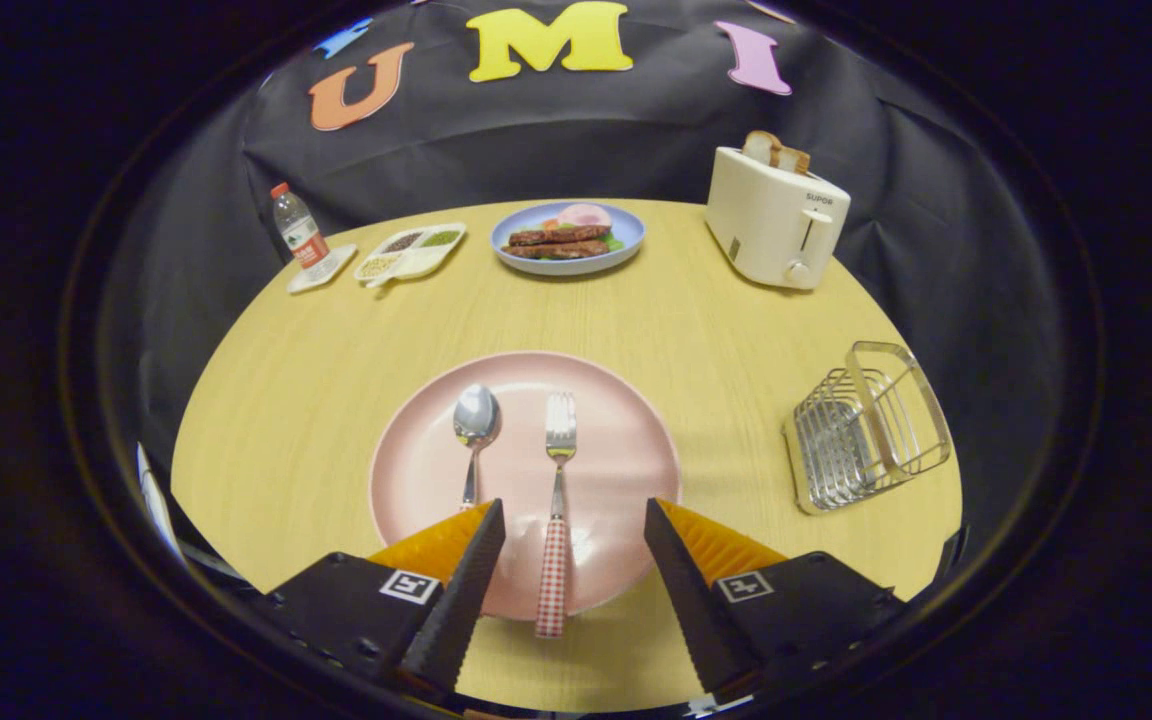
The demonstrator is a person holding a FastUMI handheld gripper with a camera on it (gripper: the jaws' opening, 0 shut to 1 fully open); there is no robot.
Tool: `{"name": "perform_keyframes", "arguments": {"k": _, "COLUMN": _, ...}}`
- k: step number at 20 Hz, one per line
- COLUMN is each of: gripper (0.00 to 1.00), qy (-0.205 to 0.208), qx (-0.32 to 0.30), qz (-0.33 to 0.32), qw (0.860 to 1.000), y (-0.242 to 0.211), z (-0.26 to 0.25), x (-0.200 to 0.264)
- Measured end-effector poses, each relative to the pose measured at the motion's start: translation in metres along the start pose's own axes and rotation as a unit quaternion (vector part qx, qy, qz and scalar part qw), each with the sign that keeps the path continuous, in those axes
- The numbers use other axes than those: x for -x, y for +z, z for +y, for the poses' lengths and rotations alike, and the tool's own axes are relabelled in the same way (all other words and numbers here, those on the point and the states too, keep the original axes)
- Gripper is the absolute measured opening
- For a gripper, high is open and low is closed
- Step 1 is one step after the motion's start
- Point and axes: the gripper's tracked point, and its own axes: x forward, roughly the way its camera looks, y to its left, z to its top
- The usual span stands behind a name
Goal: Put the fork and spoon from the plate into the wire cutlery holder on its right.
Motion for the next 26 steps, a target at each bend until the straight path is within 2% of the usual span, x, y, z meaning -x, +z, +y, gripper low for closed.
{"name": "perform_keyframes", "arguments": {"k": 4, "gripper": 0.62, "qy": -0.029, "qx": -0.007, "qz": 0.030, "qw": 0.999, "y": -0.008, "z": -0.007, "x": -0.016}}
{"name": "perform_keyframes", "arguments": {"k": 8, "gripper": 0.33, "qy": -0.027, "qx": -0.002, "qz": 0.047, "qw": 0.999, "y": -0.016, "z": -0.001, "x": -0.022}}
{"name": "perform_keyframes", "arguments": {"k": 12, "gripper": 0.10, "qy": -0.031, "qx": 0.013, "qz": 0.042, "qw": 0.999, "y": -0.016, "z": 0.000, "x": -0.022}}
{"name": "perform_keyframes", "arguments": {"k": 15, "gripper": 0.07, "qy": -0.016, "qx": 0.021, "qz": 0.048, "qw": 0.998, "y": -0.018, "z": 0.001, "x": -0.017}}
{"name": "perform_keyframes", "arguments": {"k": 16, "gripper": 0.02, "qy": -0.015, "qx": 0.024, "qz": 0.046, "qw": 0.999, "y": -0.016, "z": -0.003, "x": -0.012}}
{"name": "perform_keyframes", "arguments": {"k": 19, "gripper": 0.02, "qy": -0.008, "qx": 0.041, "qz": 0.029, "qw": 0.999, "y": -0.004, "z": -0.009, "x": 0.012}}
{"name": "perform_keyframes", "arguments": {"k": 26, "gripper": 0.02, "qy": -0.027, "qx": 0.068, "qz": -0.003, "qw": 0.997, "y": 0.036, "z": -0.062, "x": 0.079}}
